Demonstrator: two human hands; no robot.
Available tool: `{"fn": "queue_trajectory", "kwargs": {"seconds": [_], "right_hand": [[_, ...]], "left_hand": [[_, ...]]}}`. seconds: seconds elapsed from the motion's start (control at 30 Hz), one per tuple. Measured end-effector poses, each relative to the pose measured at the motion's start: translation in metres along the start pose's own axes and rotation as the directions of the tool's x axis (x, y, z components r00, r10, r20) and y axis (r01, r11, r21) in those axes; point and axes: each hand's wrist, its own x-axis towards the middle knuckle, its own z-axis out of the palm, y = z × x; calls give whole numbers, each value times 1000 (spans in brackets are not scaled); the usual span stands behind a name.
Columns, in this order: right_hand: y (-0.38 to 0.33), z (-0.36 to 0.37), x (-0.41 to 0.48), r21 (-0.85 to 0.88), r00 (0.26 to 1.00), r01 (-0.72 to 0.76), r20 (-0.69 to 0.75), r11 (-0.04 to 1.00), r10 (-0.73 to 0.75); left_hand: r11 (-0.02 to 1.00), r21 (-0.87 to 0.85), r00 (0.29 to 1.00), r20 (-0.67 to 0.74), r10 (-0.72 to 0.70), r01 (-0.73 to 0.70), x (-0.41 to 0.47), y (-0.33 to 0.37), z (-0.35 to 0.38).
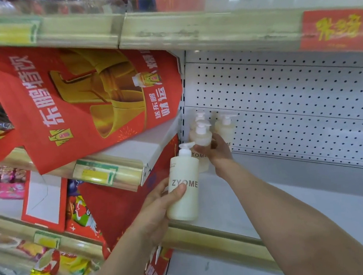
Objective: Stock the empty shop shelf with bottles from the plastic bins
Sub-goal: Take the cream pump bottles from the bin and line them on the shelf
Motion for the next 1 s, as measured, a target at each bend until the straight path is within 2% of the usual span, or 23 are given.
{"fn": "queue_trajectory", "kwargs": {"seconds": [0.1,0.27,0.37,0.43,0.5,0.6,0.7,0.77,1.0], "right_hand": [[4,2,5,-54,1000,18,6,998,-18],[1,3,4,-238,999,8,-43,971,-19],[-8,-2,-2,-306,998,-59,-17,950,57],[-19,-7,-11,-231,985,-175,-36,957,171],[-30,-15,-25,-62,958,-285,-32,956,284],[-43,-31,-53,37,937,-331,129,943,324],[-56,-48,-83,28,903,-337,291,941,315],[-64,-60,-97,-5,898,-312,326,950,296],[-74,-105,-108,-110,936,-262,216,959,280]], "left_hand": [[1000,0,1000,-11,0,0,2,-1,-4],[1000,-16,1000,-1,9,-9,4,-1,-2],[1000,-19,1000,-1,13,-13,5,0,3],[1000,-24,1000,8,13,-13,6,0,7],[1000,-25,1000,20,13,-13,8,1,13],[999,-51,999,50,18,-15,13,2,27],[997,-82,997,71,11,-5,18,5,46],[998,-61,994,111,7,0,21,6,59],[990,138,984,179,-19,-6,29,-1,93]]}}
